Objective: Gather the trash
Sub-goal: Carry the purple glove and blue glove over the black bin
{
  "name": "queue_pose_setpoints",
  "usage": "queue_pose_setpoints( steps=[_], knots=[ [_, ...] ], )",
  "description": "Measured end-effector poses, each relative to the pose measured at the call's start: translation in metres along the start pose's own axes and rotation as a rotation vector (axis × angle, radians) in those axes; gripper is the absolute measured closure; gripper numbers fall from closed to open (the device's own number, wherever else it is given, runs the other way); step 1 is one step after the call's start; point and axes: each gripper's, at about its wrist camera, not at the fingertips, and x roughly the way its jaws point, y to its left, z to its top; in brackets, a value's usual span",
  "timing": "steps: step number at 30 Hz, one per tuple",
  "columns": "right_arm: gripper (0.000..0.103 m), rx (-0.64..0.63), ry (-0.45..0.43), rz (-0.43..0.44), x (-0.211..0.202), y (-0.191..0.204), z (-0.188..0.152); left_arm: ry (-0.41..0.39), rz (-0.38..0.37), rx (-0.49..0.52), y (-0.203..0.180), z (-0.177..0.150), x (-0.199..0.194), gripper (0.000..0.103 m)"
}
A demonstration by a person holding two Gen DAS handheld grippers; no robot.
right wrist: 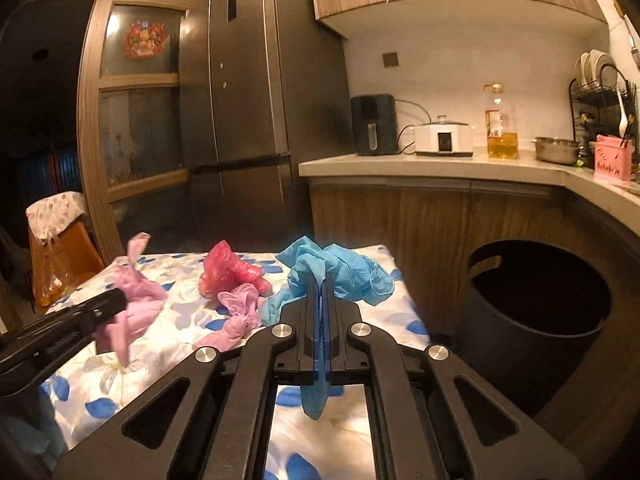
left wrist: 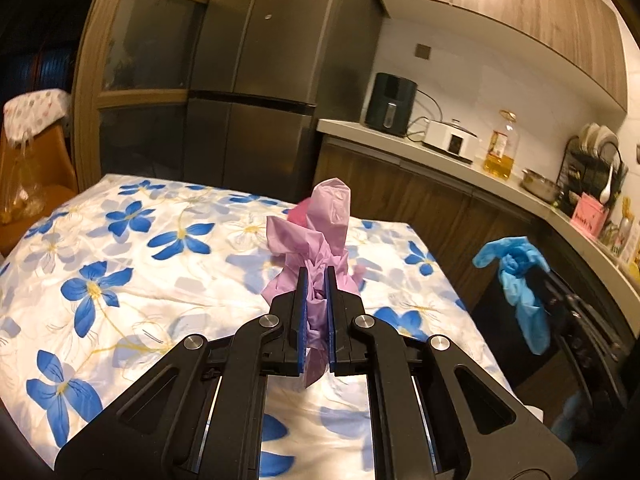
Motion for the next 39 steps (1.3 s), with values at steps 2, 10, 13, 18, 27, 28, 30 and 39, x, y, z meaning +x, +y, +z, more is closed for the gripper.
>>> queue_pose_setpoints(
  steps=[2,10,13,18,27,28,30,39],
  knots=[
    [0.101,-0.003,-0.014,-0.013,-0.012,-0.007,0.001,0.002,-0.016,0.013,-0.012,-0.001,-0.003,0.096],
    [0.101,0.02,-0.07,-0.074,-0.048,-0.038,0.008,-0.007,-0.08,0.074,-0.06,-0.002,-0.012,0.096],
    [0.101,0.031,-0.088,-0.1,-0.057,-0.05,0.011,-0.012,-0.107,0.097,-0.078,-0.001,-0.013,0.096],
    [0.101,0.049,-0.108,-0.142,-0.069,-0.07,0.014,-0.016,-0.156,0.134,-0.109,-0.002,-0.013,0.097],
    [0.101,0.087,-0.148,-0.224,-0.089,-0.105,0.018,-0.01,-0.236,0.189,-0.156,-0.007,-0.007,0.096],
    [0.101,0.093,-0.151,-0.237,-0.091,-0.11,0.019,-0.01,-0.246,0.194,-0.162,-0.008,-0.006,0.097],
    [0.101,0.097,-0.156,-0.253,-0.093,-0.116,0.018,-0.012,-0.262,0.205,-0.172,-0.009,-0.006,0.097],
    [0.101,0.128,-0.18,-0.326,-0.095,-0.145,0.021,-0.036,-0.335,0.252,-0.217,-0.005,0.003,0.096]
  ],
)
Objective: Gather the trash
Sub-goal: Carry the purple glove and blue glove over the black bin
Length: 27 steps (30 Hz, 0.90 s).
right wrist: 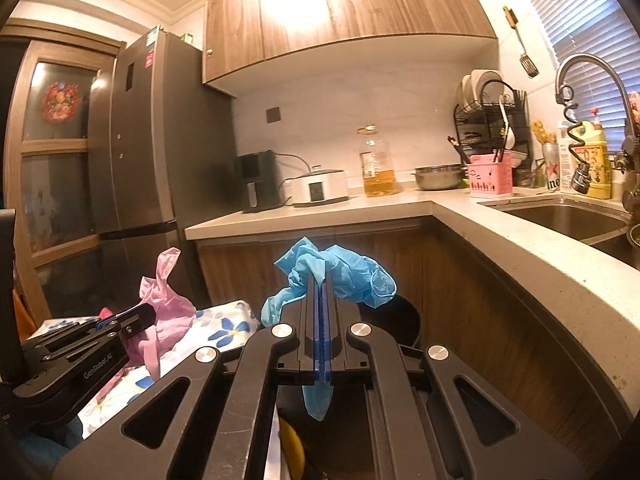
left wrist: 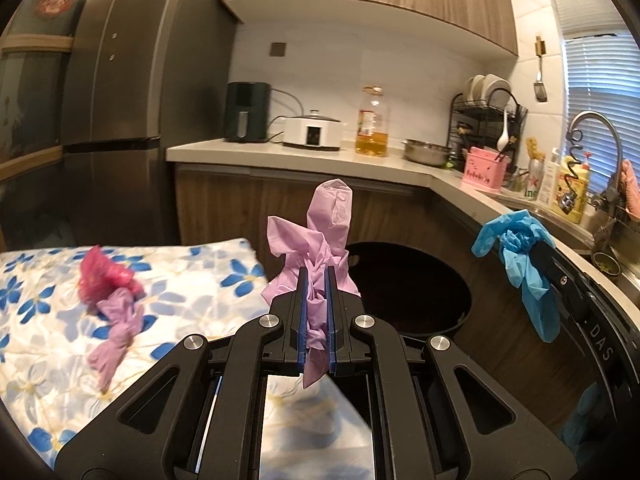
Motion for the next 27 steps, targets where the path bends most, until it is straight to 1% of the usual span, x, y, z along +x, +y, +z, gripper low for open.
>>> queue_pose_setpoints(
  steps=[8,13,27],
  knots=[
    [0.101,0.014,-0.006,-0.025,0.013,-0.01,0.003,-0.006,-0.055,0.011,-0.021,0.013,0.026,0.096],
    [0.101,0.017,-0.001,-0.033,0.025,-0.016,0.004,-0.005,-0.086,0.026,-0.033,0.014,0.042,0.096],
    [0.101,0.03,0.017,-0.028,0.055,-0.02,0.003,0.014,-0.125,0.031,-0.043,0.017,0.082,0.096]
  ],
)
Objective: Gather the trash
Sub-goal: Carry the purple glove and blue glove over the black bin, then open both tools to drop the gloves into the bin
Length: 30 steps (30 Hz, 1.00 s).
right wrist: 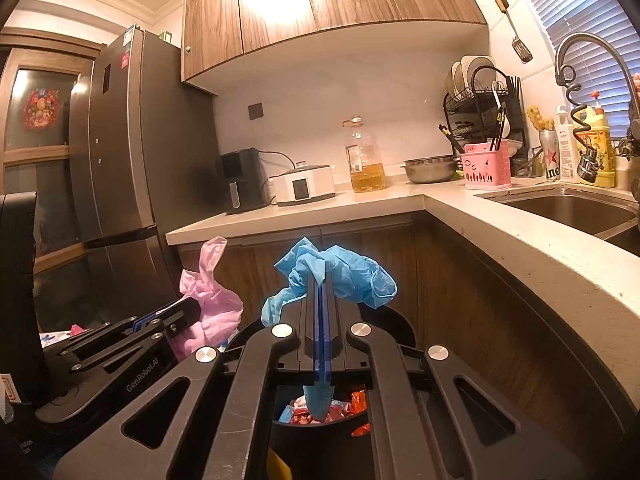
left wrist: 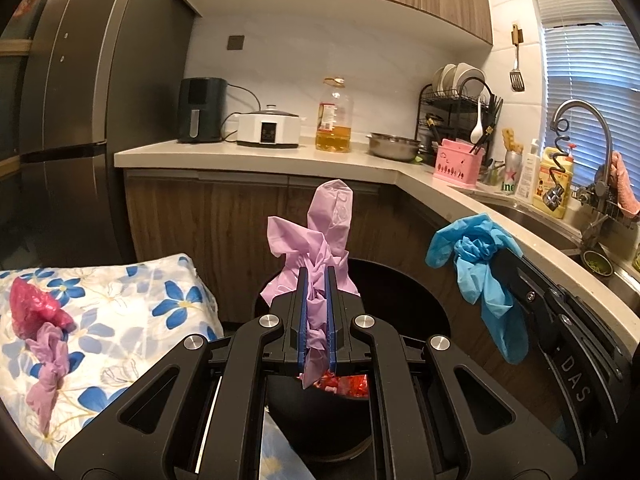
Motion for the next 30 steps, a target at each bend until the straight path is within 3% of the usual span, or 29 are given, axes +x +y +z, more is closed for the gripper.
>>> queue_pose_setpoints(
  steps=[21,24,25,26,30],
  knots=[
    [0.097,-0.003,0.023,0.018,0.037,-0.01,-0.002,0.014,-0.052,0.004,-0.003,-0.003,0.039,0.094],
    [0.084,0.008,0.032,0.021,0.041,-0.013,-0.002,0.034,-0.054,0.001,-0.001,-0.005,0.047,0.082],
    [0.079,0.012,0.03,0.02,0.041,-0.014,-0.002,0.034,-0.051,-0.001,0.0,-0.007,0.048,0.072],
    [0.079,0.014,0.028,0.018,0.041,-0.015,-0.003,0.031,-0.046,-0.005,0.001,-0.007,0.049,0.059],
    [0.078,0.025,0.035,0.012,0.041,-0.019,-0.003,0.026,-0.034,-0.03,0.007,-0.009,0.049,0.043]
  ],
)
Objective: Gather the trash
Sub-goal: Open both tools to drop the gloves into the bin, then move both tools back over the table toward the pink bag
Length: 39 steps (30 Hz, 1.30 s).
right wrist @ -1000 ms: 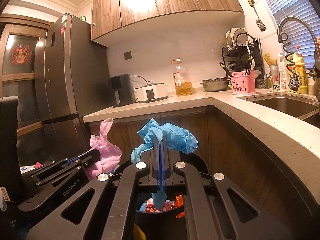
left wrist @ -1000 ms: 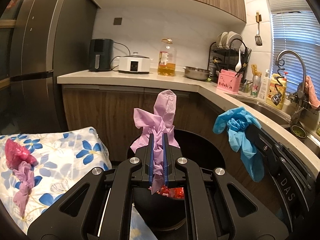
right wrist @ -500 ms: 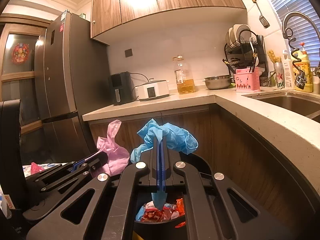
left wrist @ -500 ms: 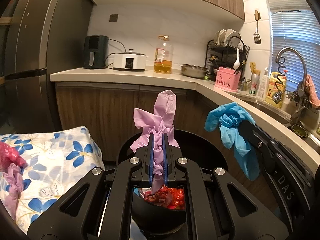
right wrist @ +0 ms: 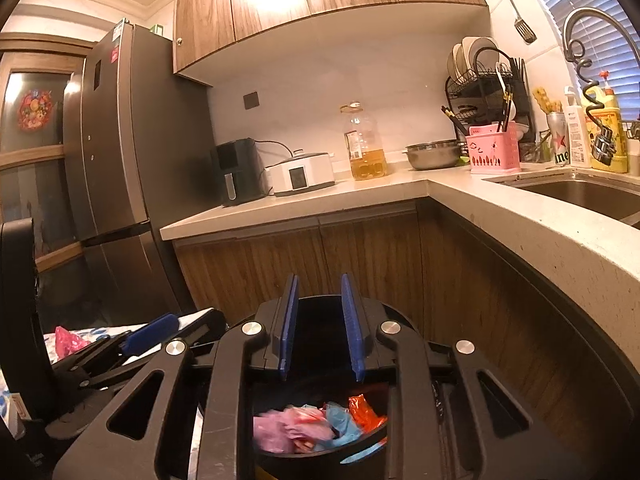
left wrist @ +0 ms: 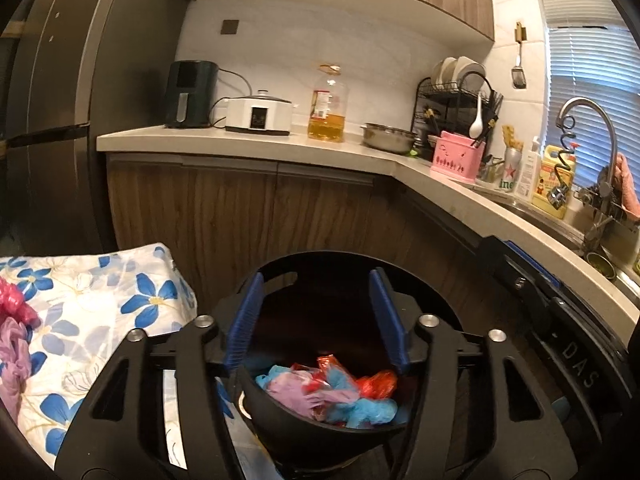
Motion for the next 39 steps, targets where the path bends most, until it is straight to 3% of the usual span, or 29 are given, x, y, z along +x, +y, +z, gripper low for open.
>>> queue_pose_setpoints(
  steps=[7,13,17,21,29,39],
  knots=[
    [0.062,0.02,0.013,-0.009,-0.005,-0.002,-0.003,0.007,0.042,-0.015,0.012,-0.006,-0.01,0.03],
    [0.04,0.036,0.022,-0.003,-0.015,-0.001,-0.006,-0.014,0.121,-0.003,0.021,-0.015,-0.035,0.02],
    [0.032,0.034,0.019,0.0,-0.025,0.005,-0.009,-0.037,0.177,-0.023,0.033,-0.02,-0.057,0.015],
    [0.029,0.037,0.026,0.015,-0.035,0.013,-0.014,-0.06,0.248,-0.052,0.051,-0.026,-0.08,0.012],
    [0.028,0.009,0.007,0.023,-0.055,0.043,-0.025,-0.109,0.462,-0.081,0.103,-0.05,-0.132,0.012],
    [0.027,-0.009,0.051,0.084,-0.058,0.087,-0.047,-0.106,0.59,-0.152,0.168,-0.077,-0.17,0.012]
  ],
)
